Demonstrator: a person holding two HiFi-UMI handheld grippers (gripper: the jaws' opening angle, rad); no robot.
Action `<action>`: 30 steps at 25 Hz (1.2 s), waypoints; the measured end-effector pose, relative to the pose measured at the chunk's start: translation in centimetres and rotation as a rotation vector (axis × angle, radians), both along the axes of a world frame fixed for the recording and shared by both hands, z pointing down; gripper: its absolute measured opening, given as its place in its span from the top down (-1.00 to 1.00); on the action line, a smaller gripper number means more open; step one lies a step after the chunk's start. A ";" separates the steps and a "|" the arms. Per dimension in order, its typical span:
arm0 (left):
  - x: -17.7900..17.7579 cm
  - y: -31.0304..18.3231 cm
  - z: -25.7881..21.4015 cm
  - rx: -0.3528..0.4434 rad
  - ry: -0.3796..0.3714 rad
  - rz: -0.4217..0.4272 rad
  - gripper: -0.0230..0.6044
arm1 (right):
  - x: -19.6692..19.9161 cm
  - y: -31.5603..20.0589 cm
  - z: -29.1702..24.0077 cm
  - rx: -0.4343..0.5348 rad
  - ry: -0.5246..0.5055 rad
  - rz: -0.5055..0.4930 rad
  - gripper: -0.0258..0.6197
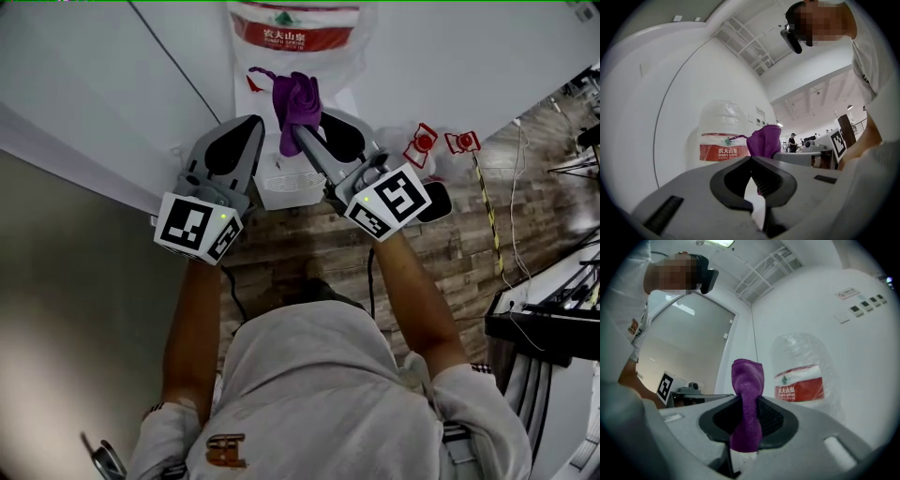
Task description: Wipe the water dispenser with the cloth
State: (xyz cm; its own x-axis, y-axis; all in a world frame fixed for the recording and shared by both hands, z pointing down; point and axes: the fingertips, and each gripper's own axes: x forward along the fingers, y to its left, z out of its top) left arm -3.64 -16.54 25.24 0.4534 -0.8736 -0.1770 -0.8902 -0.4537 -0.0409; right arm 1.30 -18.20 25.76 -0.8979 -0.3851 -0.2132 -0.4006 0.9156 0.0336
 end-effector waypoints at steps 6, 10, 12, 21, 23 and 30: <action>-0.1 0.0 -0.1 0.007 0.003 -0.006 0.93 | -0.1 0.3 0.0 0.006 0.003 0.004 0.63; 0.1 -0.3 0.2 0.008 -0.014 -0.001 0.93 | -0.1 -0.1 0.5 0.006 0.013 0.013 0.63; 0.2 -0.4 0.2 0.009 -0.016 0.001 0.93 | -0.2 -0.1 0.6 0.007 0.018 0.014 0.63; 0.2 -0.6 0.5 -0.001 -0.017 0.004 0.93 | -0.4 -0.1 0.8 0.007 0.022 0.012 0.63; 0.2 -0.6 0.5 0.000 -0.017 0.004 0.93 | -0.4 -0.1 0.7 0.008 0.022 0.011 0.63; 0.0 -0.6 0.4 0.002 -0.019 0.004 0.93 | -0.8 0.1 0.9 0.005 0.021 0.011 0.63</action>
State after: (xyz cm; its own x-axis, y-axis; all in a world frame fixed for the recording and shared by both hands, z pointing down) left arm -3.63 -17.10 25.61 0.4603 -0.8714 -0.1699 -0.8874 -0.4573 -0.0587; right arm 0.50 -18.14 26.64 -0.8979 -0.3940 -0.1963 -0.4099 0.9109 0.0470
